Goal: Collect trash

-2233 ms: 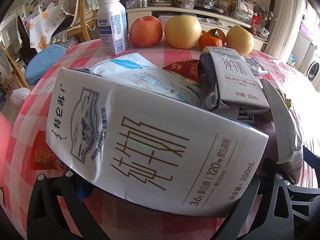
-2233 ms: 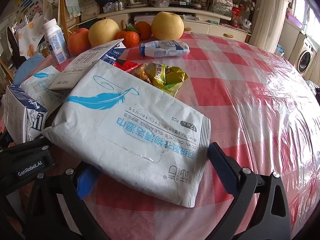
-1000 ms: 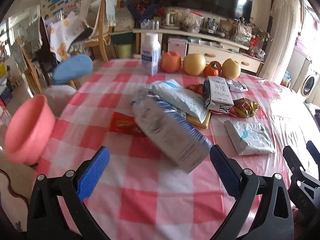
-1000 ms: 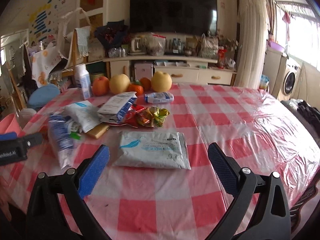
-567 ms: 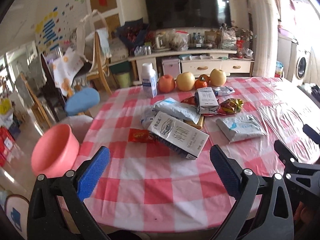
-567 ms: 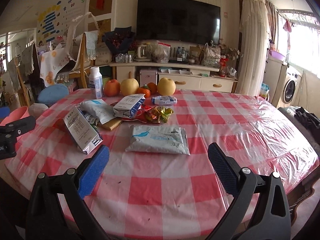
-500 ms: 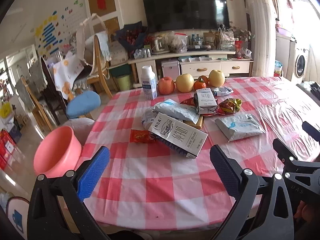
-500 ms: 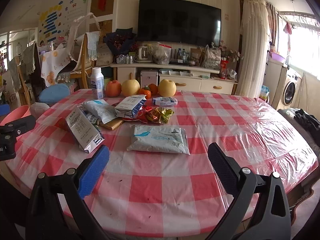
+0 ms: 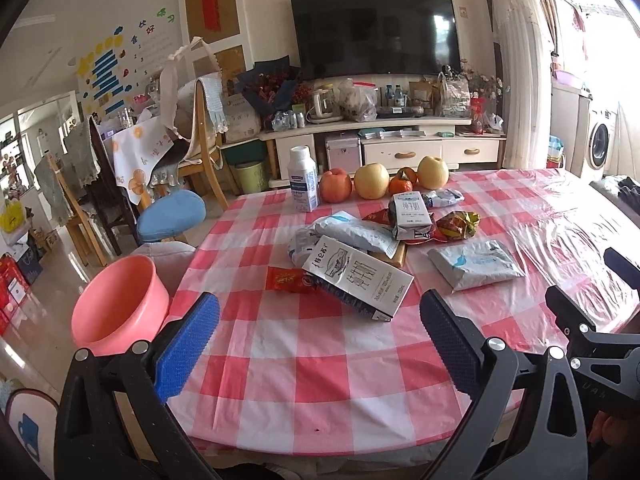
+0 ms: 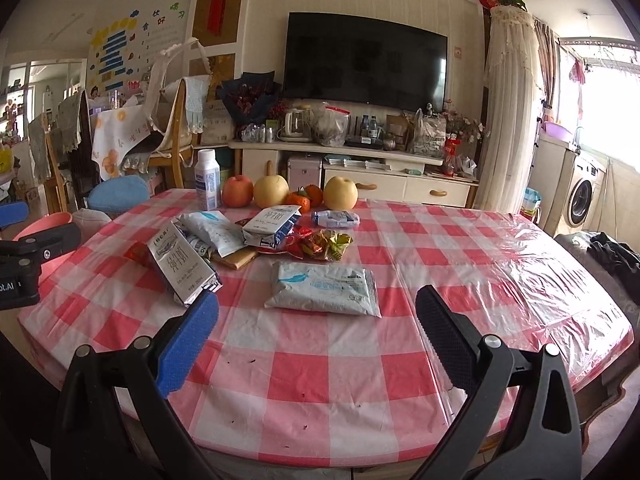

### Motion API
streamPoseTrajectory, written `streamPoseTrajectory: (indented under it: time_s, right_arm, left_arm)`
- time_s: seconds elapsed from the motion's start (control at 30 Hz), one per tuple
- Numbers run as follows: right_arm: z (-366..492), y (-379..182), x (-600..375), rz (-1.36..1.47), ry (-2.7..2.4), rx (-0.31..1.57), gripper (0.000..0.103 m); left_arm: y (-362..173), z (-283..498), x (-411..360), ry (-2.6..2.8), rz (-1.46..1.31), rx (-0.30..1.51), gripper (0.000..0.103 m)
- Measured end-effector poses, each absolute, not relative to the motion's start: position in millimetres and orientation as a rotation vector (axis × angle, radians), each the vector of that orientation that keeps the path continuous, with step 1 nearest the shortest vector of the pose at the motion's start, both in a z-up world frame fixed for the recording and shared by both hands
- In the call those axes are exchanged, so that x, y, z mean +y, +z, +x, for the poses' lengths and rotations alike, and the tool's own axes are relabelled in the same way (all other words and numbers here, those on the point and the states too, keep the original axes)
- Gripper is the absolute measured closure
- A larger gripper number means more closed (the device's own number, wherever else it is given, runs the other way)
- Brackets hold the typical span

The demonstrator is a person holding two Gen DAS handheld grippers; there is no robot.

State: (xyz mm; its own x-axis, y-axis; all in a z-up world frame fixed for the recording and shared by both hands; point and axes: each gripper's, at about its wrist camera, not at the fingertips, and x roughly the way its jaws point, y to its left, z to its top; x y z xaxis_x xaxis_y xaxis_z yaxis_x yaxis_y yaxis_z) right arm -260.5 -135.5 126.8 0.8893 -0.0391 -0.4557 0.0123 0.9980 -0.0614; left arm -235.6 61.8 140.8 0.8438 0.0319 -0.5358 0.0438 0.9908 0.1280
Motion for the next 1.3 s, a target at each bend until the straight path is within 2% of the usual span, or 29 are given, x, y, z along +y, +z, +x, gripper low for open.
streamPoseTrajectory:
  time_s: [0.97,1.3]
  right_arm:
    - [-256.2,121.9,-127.3,-0.079,0.045,0.482,0.004]
    - [-236.2,113.8,-152.0,0.032,0.061,0.545,0.004]
  left_arm:
    - [126.5,-228.8,64.3,0.013,0.151,0.612,0.004]
    - [126.4,-217.9,72.1,-0.050,0.088,0.657,0.004]
